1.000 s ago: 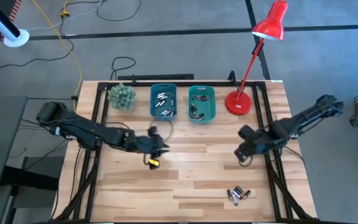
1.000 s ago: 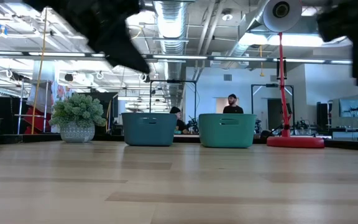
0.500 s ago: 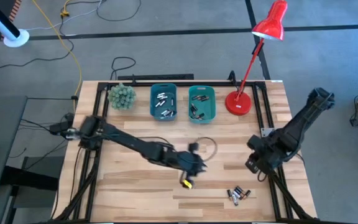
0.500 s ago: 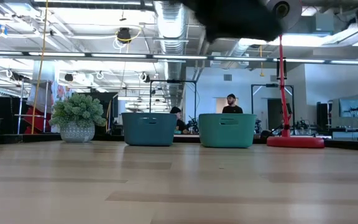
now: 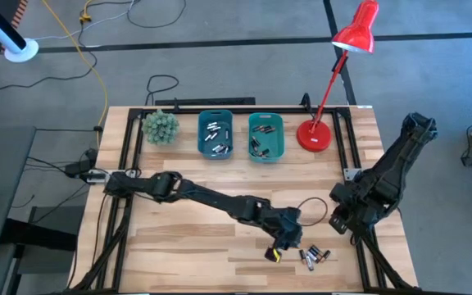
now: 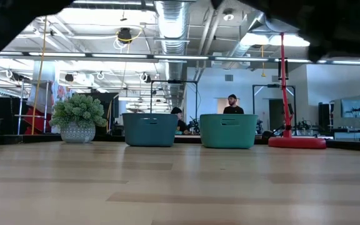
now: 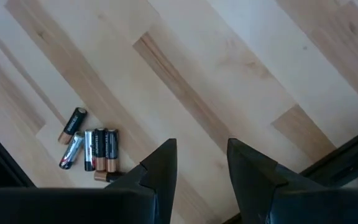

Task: Sort batteries
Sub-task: Put the black battery into the green bin

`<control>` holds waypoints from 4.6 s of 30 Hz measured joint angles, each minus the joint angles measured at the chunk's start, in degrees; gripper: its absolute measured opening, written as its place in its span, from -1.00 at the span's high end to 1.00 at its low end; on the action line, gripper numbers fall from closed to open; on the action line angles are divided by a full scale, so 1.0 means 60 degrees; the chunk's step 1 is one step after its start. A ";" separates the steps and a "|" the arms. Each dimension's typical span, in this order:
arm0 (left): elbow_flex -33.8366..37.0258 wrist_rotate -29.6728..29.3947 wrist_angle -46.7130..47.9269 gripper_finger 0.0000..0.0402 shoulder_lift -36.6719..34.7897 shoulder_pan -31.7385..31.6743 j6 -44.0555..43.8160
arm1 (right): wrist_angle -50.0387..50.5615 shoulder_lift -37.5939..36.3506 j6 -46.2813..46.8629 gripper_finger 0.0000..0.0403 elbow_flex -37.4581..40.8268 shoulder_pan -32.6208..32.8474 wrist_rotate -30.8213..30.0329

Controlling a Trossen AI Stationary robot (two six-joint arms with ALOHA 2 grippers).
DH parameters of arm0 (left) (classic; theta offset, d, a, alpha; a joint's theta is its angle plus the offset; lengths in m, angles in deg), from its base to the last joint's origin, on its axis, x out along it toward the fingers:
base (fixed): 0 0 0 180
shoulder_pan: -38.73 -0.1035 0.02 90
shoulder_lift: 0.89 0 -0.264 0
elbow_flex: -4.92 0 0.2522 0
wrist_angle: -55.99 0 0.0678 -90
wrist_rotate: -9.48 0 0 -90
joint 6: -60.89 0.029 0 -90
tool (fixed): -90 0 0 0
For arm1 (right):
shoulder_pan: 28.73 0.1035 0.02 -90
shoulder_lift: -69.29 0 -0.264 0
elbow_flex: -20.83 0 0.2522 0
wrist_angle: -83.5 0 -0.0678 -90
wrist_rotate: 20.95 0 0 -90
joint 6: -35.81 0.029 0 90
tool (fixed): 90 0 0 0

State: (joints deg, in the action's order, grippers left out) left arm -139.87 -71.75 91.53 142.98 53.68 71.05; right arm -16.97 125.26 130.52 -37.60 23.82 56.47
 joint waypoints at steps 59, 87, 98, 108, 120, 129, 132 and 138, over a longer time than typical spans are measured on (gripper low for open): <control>0.4279 -0.4674 0.4322 0.87 -0.4061 0.0536 -0.4978 | -0.1075 0.4627 0.4535 0.45 -0.1932 0.3378 -0.0685; 1.0842 -0.6399 -0.2281 0.87 -0.7555 0.2408 -0.8999 | -0.1432 0.5303 0.0652 0.05 -0.2203 0.1572 -0.0718; 1.0842 -0.6434 -0.2294 0.87 -0.7551 0.2408 -0.8996 | -0.2380 0.5868 -0.1402 0.11 -0.2200 0.1285 0.0467; 1.0842 -0.6432 -0.2269 0.87 -0.7547 0.2324 -0.8854 | -0.2493 0.5672 -0.5519 0.23 -0.2200 0.1611 0.1323; 1.0842 -0.6432 -0.2273 0.87 -0.7544 0.2212 -0.8917 | -0.2534 0.5771 -0.9087 0.34 -0.2204 0.0524 0.2295; 1.0842 -0.6431 -0.2271 0.87 -0.7547 0.2215 -0.8937 | -0.2487 0.6666 -1.0443 0.34 -0.2204 0.0343 0.3009; 1.0842 -0.6432 -0.2269 0.87 -0.7547 0.2215 -0.8945 | -0.2519 0.6640 -1.0354 0.34 -0.2204 0.0350 0.3019; 1.0839 -0.6432 -0.2262 0.87 -0.7544 0.2198 -0.8924 | -0.2695 0.6732 -1.0516 0.33 -0.2204 0.0376 0.3020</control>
State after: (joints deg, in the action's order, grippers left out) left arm -74.84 -110.34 77.96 97.72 66.88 17.51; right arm -33.14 165.65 67.43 -50.82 26.07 74.59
